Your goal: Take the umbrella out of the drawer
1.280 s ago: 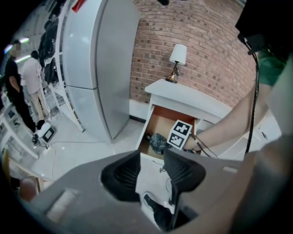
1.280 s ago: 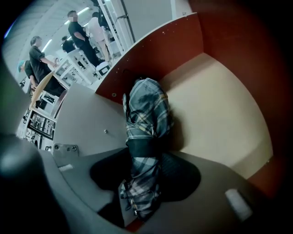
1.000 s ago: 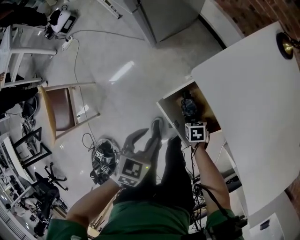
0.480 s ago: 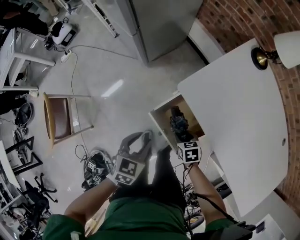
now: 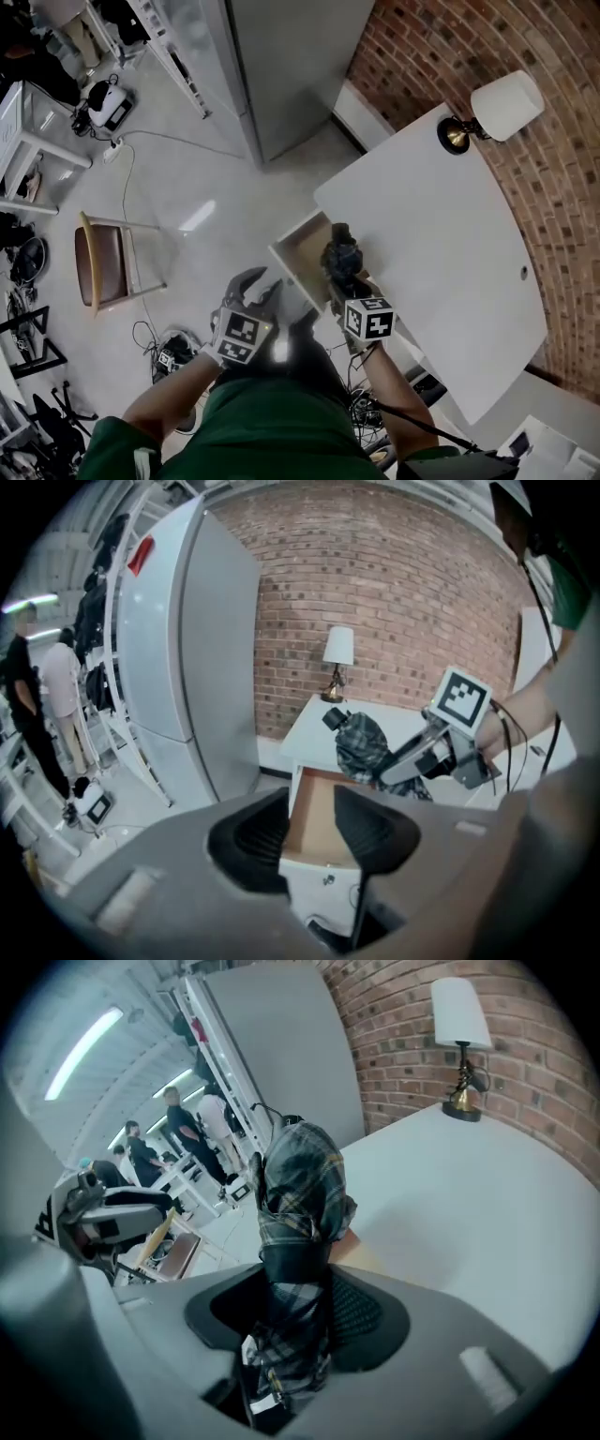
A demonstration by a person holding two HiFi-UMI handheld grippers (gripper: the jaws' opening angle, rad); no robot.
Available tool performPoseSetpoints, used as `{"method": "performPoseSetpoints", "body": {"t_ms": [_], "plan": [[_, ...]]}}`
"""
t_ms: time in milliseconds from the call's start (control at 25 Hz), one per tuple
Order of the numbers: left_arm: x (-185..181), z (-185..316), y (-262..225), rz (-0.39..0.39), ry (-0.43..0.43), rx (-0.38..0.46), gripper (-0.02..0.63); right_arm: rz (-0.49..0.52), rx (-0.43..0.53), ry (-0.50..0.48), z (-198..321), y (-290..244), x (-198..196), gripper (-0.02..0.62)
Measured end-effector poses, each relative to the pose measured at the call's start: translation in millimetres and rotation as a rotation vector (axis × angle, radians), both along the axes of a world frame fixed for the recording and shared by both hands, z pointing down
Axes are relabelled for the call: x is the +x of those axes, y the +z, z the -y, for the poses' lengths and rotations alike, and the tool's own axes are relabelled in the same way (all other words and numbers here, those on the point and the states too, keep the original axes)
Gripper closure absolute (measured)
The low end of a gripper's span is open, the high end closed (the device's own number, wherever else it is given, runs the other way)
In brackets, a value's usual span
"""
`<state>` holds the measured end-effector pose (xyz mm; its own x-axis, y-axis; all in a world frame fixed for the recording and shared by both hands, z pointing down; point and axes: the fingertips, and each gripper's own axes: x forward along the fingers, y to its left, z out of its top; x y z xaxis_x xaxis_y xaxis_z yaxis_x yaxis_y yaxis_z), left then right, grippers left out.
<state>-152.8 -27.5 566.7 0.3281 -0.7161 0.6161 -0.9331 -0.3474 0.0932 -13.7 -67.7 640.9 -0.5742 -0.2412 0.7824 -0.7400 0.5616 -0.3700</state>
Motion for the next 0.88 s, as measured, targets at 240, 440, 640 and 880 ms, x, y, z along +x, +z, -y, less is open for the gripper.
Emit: {"method": "performPoseSetpoints", "body": {"t_ms": [240, 440, 640, 880], "plan": [[13.1, 3.4, -39.7, -0.016, 0.054, 0.063, 0.459, 0.045, 0.041, 0.182, 13.2, -59.6, 44.9, 0.405], [22.1, 6.1, -62.1, -0.038, 0.104, 0.108, 0.459, 0.045, 0.086, 0.352, 24.4, -90.9, 100.6, 0.405], [28.7, 16.3, -73.0, -0.028, 0.131, 0.128, 0.460, 0.048, 0.095, 0.486, 32.7, -101.3, 158.3, 0.405], [44.7, 34.5, -96.7, -0.035, 0.127, 0.179, 0.460, 0.060, 0.090, 0.630, 35.0, -105.6, 226.4, 0.405]]}}
